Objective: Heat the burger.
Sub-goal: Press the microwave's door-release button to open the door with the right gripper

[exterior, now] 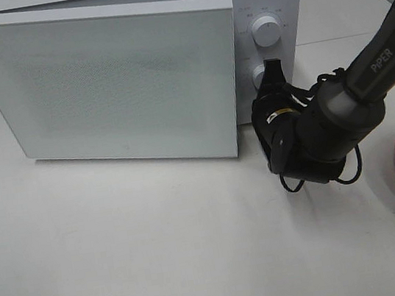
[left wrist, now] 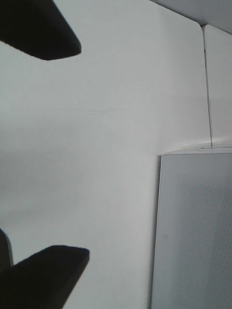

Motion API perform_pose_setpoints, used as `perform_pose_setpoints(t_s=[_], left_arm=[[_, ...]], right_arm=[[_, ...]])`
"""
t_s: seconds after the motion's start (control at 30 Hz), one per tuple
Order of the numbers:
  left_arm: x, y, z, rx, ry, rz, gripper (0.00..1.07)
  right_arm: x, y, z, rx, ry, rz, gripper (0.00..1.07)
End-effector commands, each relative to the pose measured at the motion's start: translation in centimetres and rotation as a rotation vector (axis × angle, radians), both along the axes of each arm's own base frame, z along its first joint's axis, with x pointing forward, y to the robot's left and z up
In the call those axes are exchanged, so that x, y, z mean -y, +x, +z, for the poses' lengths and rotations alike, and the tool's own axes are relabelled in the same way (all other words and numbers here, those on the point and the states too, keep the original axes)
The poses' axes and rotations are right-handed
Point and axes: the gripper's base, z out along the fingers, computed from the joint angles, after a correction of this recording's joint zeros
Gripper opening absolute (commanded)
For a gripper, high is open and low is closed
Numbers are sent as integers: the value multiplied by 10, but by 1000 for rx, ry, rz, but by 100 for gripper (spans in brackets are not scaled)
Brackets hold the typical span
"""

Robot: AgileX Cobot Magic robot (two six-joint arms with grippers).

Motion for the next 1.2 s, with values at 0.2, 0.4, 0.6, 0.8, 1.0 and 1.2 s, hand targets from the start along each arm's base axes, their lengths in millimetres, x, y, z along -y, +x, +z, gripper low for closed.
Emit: perform_pose_setpoints(t_s=[0.2,0.4,0.6,0.8,1.0,1.2], left_arm=[[0,-1,0,16,-11,-3,98],[0,-1,0,16,-11,-3,98],[0,-1,0,16,-11,-3,98],[0,-1,0,16,-11,-3,98],[0,-1,0,16,-11,-3,98],[0,-1,0,16,-11,-3,98]], right_arm=[[4,29,36,246,-25,-17,0],[5,20,28,156,-34,15,0],[9,7,25,72,-31,45,0],[7,-5,24,-19,-40,133,0],[9,-16,29,-88,-59,182,0],[13,-35,31,-199,-112,256,0]])
